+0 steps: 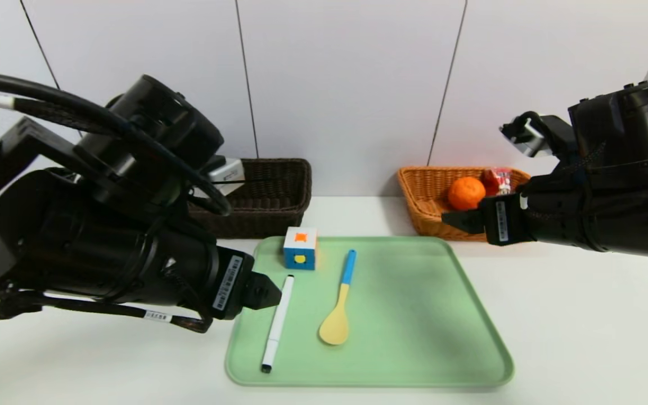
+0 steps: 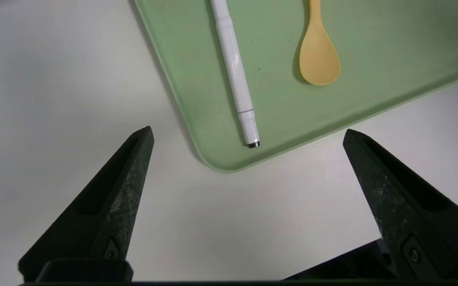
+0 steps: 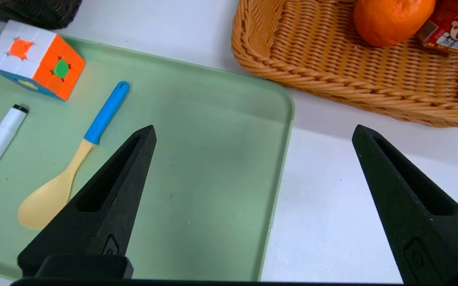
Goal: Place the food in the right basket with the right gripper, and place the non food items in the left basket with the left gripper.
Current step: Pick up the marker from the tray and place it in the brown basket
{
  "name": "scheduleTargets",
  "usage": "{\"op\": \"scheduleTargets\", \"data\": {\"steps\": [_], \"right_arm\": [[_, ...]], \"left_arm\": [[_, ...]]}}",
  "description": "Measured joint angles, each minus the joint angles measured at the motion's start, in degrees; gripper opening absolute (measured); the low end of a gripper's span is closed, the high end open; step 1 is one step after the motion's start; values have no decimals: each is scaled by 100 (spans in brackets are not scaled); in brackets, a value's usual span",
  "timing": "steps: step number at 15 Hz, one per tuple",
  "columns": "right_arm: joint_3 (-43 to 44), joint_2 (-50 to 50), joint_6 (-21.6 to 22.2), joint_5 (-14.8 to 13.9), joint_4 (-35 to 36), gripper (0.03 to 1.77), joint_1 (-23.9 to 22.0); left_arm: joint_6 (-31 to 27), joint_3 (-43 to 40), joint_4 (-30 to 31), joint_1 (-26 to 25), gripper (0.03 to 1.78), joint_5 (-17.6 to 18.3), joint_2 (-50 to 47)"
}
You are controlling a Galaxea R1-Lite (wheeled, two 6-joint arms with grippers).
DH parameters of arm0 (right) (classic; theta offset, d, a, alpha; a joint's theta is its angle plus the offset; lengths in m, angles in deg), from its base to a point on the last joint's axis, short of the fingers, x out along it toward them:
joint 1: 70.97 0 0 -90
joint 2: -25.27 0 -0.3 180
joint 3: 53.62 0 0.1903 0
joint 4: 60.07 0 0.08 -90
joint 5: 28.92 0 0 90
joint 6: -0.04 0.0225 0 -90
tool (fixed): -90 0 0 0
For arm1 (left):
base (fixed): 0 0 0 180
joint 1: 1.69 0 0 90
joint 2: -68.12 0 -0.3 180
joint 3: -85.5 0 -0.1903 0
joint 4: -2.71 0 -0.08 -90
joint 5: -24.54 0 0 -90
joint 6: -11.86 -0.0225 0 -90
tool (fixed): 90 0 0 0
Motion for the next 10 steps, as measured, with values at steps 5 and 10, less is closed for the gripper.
{"op": "scheduleTargets", "data": {"steps": [5, 10], "right_arm": [[-96, 9, -11, 1, 11, 170, 0], [-105, 50, -11, 4, 118, 170, -2]], "left_arm": [[279, 17, 350, 107, 169, -105, 568], [393, -254, 720, 110, 169, -227, 1047]]}}
